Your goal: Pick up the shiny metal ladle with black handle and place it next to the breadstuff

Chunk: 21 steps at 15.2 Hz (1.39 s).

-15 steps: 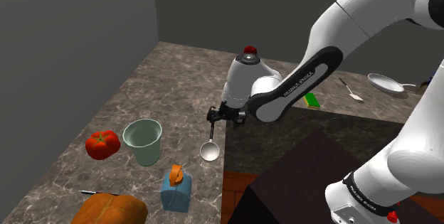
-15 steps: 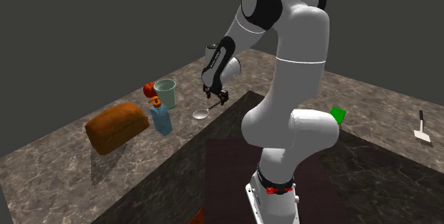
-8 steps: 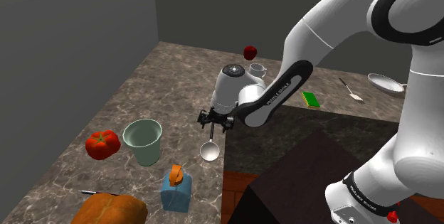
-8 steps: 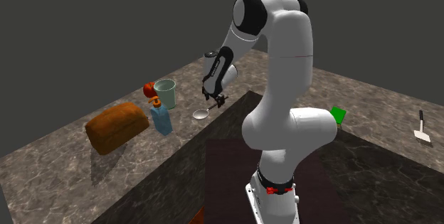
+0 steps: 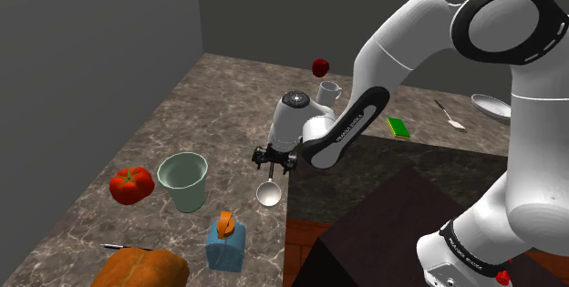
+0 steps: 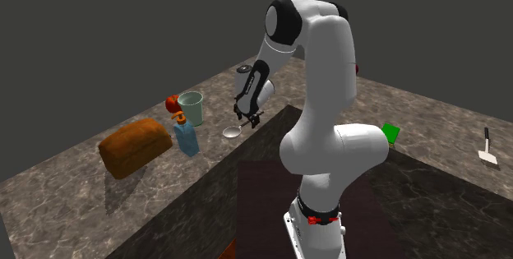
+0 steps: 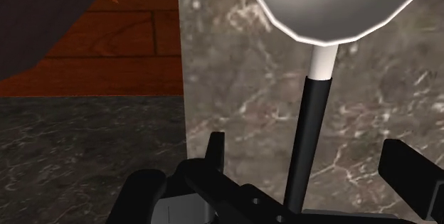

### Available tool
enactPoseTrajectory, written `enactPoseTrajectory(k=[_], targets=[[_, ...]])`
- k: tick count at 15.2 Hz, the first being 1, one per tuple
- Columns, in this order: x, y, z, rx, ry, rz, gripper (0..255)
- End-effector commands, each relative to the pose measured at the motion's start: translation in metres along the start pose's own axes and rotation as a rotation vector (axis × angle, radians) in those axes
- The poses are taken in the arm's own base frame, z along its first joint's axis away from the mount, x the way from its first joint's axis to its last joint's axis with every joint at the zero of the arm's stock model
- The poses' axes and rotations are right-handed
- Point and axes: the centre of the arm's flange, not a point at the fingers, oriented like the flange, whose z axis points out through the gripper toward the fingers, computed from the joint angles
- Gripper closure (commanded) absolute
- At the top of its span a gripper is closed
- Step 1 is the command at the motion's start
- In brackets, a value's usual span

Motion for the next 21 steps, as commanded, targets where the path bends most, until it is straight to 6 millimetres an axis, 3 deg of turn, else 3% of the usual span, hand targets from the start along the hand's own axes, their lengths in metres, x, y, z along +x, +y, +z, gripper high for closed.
enactPoseTrajectory(k=[1,4,5,14,21], targets=[[0.000,0.000,0.001,0.000,0.000,0.000,0],[0.000,0.000,0.001,0.000,0.000,0.000,0],[0.000,0.000,0.001,0.000,0.000,0.000,255],[0.000,0.000,0.001,0.000,0.000,0.000,255],[0.004,-0.003,-0.036,0.000,0.000,0.000,255]])
